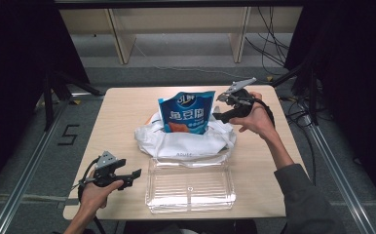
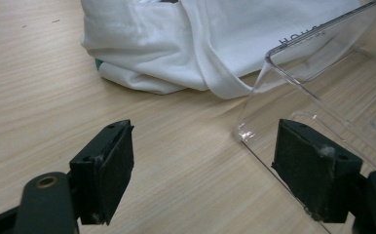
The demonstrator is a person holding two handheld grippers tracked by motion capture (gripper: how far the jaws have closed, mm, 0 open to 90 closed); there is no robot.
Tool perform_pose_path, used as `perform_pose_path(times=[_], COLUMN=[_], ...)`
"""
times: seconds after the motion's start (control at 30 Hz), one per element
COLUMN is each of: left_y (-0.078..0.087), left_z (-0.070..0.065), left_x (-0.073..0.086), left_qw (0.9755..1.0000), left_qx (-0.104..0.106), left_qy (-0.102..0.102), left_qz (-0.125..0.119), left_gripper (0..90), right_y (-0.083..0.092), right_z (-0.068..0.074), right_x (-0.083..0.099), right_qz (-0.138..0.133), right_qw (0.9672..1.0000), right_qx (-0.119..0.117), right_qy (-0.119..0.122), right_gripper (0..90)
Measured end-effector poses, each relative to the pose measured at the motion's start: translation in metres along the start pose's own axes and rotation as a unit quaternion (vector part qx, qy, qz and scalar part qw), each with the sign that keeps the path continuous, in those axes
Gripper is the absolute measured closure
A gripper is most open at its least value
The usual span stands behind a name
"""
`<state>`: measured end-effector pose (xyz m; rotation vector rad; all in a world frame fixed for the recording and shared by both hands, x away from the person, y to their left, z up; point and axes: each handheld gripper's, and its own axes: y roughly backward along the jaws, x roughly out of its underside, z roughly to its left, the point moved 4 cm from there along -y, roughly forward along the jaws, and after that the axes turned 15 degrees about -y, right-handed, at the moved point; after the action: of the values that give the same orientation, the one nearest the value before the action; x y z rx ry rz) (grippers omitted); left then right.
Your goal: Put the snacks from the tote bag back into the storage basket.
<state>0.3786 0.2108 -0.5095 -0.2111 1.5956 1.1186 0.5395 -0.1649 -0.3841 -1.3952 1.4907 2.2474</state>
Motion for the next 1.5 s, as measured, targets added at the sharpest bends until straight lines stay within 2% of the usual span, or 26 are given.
perform_pose_path(times=[0.13,0.17,0.2,0.23,0.3,0.33,0.37,0.4,0.43,0.5,0.6,0.63,0.73,0.77,0.8,0.87,0.97,1.0,1.07,1.13,1.2,1.23,1.27,1.3,1.4,1.5], left_y=[-0.001,-0.001,-0.001,0.0,0.002,0.002,0.003,0.003,0.004,0.004,0.005,0.005,0.005,0.005,0.005,0.006,0.005,0.005,0.005,0.005,0.005,0.005,0.005,0.005,0.005,0.005], left_z=[-0.004,-0.004,-0.004,-0.005,-0.004,-0.003,-0.003,-0.001,-0.002,-0.001,-0.001,-0.001,-0.002,-0.002,-0.001,0.0,-0.001,-0.001,0.0,0.0,0.001,0.001,0.002,0.001,0.0,-0.001], left_x=[0.004,0.004,0.003,0.003,0.003,0.002,0.002,0.001,0.001,0.0,0.0,-0.001,-0.001,-0.001,0.0,-0.001,0.001,0.0,0.0,0.001,0.001,0.0,0.0,0.001,0.001,0.001], left_qw=[0.9996,0.9995,0.9994,0.9996,0.9995,0.9994,0.9996,0.9996,0.9998,0.9998,0.9998,0.9997,0.9997,0.9997,0.9997,0.9996,0.9998,0.9998,0.9998,0.9997,0.9998,0.9997,0.9997,0.9997,0.9998,0.9997], left_qx=[0.006,0.005,0.007,0.012,0.01,0.009,0.006,0.006,0.001,0.004,-0.003,-0.002,0.001,0.0,0.001,-0.001,-0.002,0.0,-0.003,-0.004,-0.002,-0.006,-0.005,-0.005,-0.004,-0.003], left_qy=[-0.021,-0.027,-0.03,-0.022,-0.029,-0.031,-0.026,-0.028,-0.02,-0.02,-0.018,-0.023,-0.021,-0.02,-0.02,-0.025,-0.02,-0.02,-0.02,-0.025,-0.018,-0.02,-0.024,-0.023,-0.019,-0.023], left_qz=[0.016,0.016,0.013,0.014,0.012,0.013,0.009,0.005,0.001,-0.006,-0.007,-0.01,-0.01,-0.011,-0.01,-0.01,-0.007,-0.007,-0.007,-0.006,-0.008,-0.007,-0.007,-0.007,-0.007,-0.006], left_gripper=[22.1,22.1,22.1,22.1,22.1,22.1,22.1,22.1,22.1,22.1,22.1,22.1,22.1,22.1,22.1,22.1,22.1,22.1,22.0,22.0,22.1,22.1,22.1,22.1,22.1,22.1], right_y=[0.006,0.006,0.007,0.009,0.015,0.015,0.018,0.019,0.021,0.023,0.025,0.025,0.024,0.023,0.023,0.021,0.019,0.017,0.013,0.01,0.005,0.003,0.001,0.0,-0.005,-0.01], right_z=[-0.001,0.0,0.0,0.001,0.004,0.006,0.007,0.008,0.01,0.013,0.02,0.023,0.033,0.035,0.038,0.042,0.049,0.051,0.055,0.056,0.058,0.06,0.06,0.062,0.064,0.064], right_x=[-0.006,-0.008,-0.01,-0.012,-0.015,-0.018,-0.021,-0.024,-0.027,-0.033,-0.042,-0.045,-0.055,-0.058,-0.059,-0.065,-0.071,-0.074,-0.076,-0.079,-0.082,-0.082,-0.084,-0.084,-0.088,-0.09], right_qz=[0.002,-0.01,-0.009,-0.01,-0.001,-0.01,-0.004,-0.01,-0.012,-0.015,-0.007,-0.008,-0.012,-0.011,-0.008,-0.007,-0.011,-0.011,-0.007,-0.002,-0.001,0.001,0.004,0.01,0.014,0.018], right_qw=[1.0,0.9999,0.9999,0.9999,0.9999,0.9997,0.9996,0.9995,0.9994,0.9991,0.9989,0.9987,0.9977,0.9969,0.9972,0.9961,0.9964,0.995,0.996,0.9956,0.9944,0.9949,0.9943,0.9951,0.9948,0.9935], right_qx=[0.005,0.006,0.005,0.0,-0.004,-0.005,-0.006,-0.004,-0.003,-0.004,-0.006,-0.007,-0.011,-0.012,-0.013,-0.017,-0.022,-0.027,-0.029,-0.03,-0.037,-0.037,-0.036,-0.036,-0.038,-0.036], right_qy=[0.003,0.001,0.006,0.009,0.014,0.023,0.028,0.031,0.033,0.038,0.046,0.051,0.065,0.077,0.072,0.086,0.081,0.095,0.085,0.089,0.099,0.093,0.1,0.091,0.094,0.106], right_gripper=[23.5,23.3,23.0,22.4,22.5,22.4,22.3,22.2,22.2,22.4,22.7,22.8,23.3,23.4,23.6,24.2,26.2,26.7,27.8,30.0,32.4,33.6,34.9,36.0,39.5,42.1])
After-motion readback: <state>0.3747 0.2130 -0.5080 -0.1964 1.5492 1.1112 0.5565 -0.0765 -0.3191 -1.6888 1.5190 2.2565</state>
